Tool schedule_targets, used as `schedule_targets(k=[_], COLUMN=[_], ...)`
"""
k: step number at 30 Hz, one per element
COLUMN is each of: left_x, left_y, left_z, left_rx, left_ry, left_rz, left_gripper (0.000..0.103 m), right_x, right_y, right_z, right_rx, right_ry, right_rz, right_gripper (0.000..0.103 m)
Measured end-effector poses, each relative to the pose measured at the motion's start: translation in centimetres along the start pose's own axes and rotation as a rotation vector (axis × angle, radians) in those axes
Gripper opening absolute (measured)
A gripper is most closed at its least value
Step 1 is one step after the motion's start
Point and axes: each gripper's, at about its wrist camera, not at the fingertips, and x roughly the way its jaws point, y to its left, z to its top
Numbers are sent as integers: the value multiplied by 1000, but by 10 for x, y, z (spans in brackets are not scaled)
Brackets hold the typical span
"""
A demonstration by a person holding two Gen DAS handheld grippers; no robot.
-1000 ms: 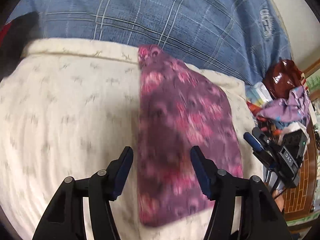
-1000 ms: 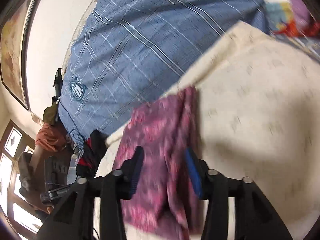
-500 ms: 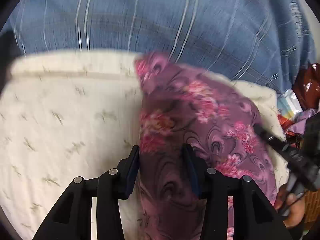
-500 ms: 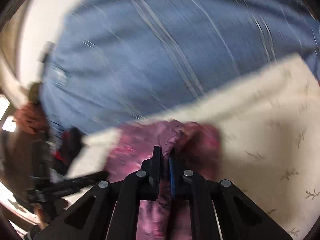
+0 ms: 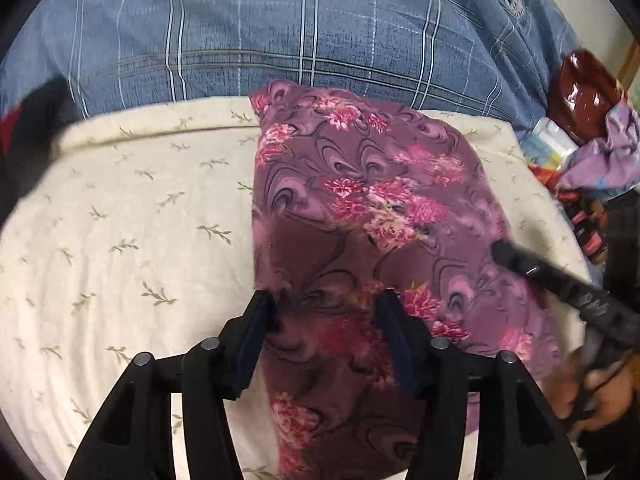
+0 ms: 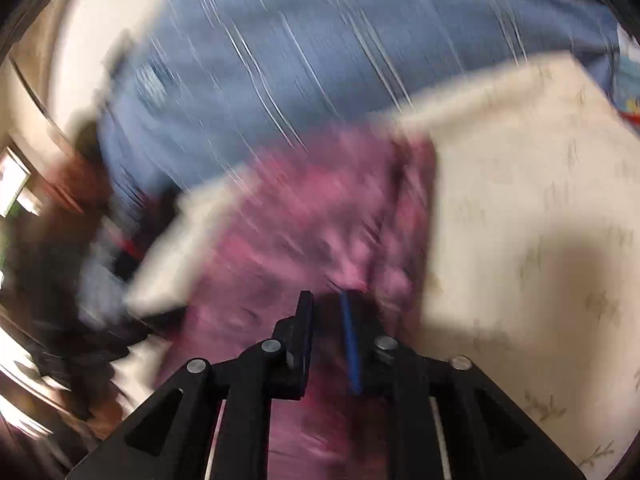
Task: Fold small clothes
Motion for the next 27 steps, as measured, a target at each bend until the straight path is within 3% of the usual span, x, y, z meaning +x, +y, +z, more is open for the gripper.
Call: schedule_targets(k=[1,2,6,12,16,20,23,25,27], left_x=[1,-3,-28,-27,-30,-36,-51,-67,-74], left_y=[0,0,1,-9,-8,-9,0,19,40], left_z=[0,-2,-18,-51,-51,-48,-37,-21,-2], left_rx=[-5,-19,-18,-5,-16,-10,-44,-116,-177], left_ry=[7,16,4,91,85,94,104,77,52], left_rz=[-4,-20,-31,18,22,18,-89,-196,-245], left_gripper=[56,54,54,54,54,54,53,55,58], right_x=[0,-10,-46,-31,-48,-63,-70,-66,-58], right_y=[7,9,26,21,24,27,22,15,6], right_z=[3,3,-19,-57,-54,-43,-31,-19,-5], right_rx=[25,58,38,53,70,50,59,88,114], right_ry=[9,-9,-55,102,81,50,9,-13,-22], right_rz=[-13,-3,59,15,20,17,4,-9,-28], right_gripper=[11,20,21,21,21,37,49,53,54])
